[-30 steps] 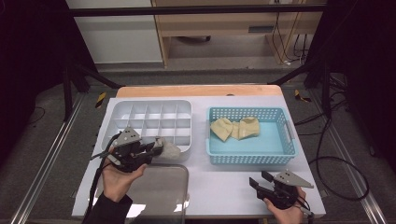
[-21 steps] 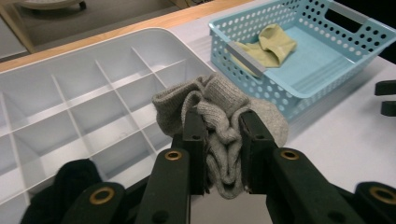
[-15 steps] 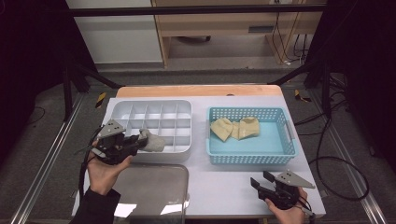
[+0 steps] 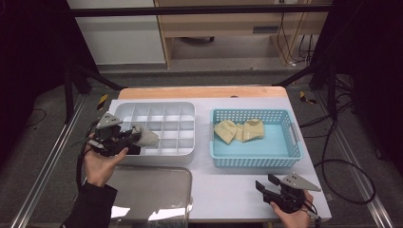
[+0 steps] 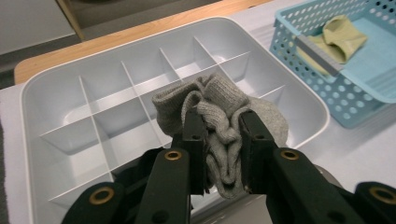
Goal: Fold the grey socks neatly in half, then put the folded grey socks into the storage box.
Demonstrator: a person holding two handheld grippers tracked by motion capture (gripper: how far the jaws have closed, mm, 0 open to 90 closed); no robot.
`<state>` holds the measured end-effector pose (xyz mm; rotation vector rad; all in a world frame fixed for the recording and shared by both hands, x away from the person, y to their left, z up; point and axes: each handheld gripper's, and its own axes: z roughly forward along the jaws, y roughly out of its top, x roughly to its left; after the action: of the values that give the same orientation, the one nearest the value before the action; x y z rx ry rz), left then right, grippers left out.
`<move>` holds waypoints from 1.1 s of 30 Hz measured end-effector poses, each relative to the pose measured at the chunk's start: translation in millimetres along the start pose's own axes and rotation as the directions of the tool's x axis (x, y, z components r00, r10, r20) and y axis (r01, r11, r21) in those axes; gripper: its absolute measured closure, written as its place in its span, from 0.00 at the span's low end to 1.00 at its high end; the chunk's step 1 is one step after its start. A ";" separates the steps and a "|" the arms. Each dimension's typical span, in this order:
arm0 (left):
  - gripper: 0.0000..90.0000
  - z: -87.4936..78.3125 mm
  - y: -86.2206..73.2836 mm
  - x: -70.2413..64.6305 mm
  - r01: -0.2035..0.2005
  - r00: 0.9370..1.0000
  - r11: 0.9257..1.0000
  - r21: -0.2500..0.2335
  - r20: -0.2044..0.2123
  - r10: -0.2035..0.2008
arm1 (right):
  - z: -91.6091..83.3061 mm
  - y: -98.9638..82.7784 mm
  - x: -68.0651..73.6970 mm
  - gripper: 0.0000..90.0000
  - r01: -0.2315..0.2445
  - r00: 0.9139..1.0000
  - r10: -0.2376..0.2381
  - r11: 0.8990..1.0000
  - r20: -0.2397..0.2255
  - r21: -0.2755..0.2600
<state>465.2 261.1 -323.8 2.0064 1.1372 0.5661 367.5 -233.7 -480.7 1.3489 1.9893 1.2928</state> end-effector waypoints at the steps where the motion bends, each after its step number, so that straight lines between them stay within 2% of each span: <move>1: 0.83 1.9 0.5 1.6 0.002 1.000 1.000 0.003 -0.002 -0.002 | -0.4 0.1 -0.1 0.46 -0.003 1.000 0.003 1.000 -0.002 0.000; 15: 0.83 24.6 -0.6 6.5 -0.034 0.999 0.996 0.077 -0.036 0.037 | 2.6 -0.2 0.5 0.46 0.002 1.000 -0.002 1.000 -0.004 0.007; 23: 0.83 41.1 -0.2 6.9 -0.056 0.995 0.990 0.126 -0.071 0.065 | 1.7 -0.6 -1.0 0.46 0.002 1.000 -0.002 1.000 -0.005 0.004; 33: 0.83 56.7 -8.8 9.4 -0.054 0.994 0.984 0.170 -0.080 0.068 | 3.7 -1.5 -0.3 0.47 0.005 1.000 -0.005 1.000 -0.008 0.011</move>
<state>503.8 249.9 -365.8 2.1853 1.2126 0.6100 369.6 -232.4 -483.9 1.3449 2.0062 1.2889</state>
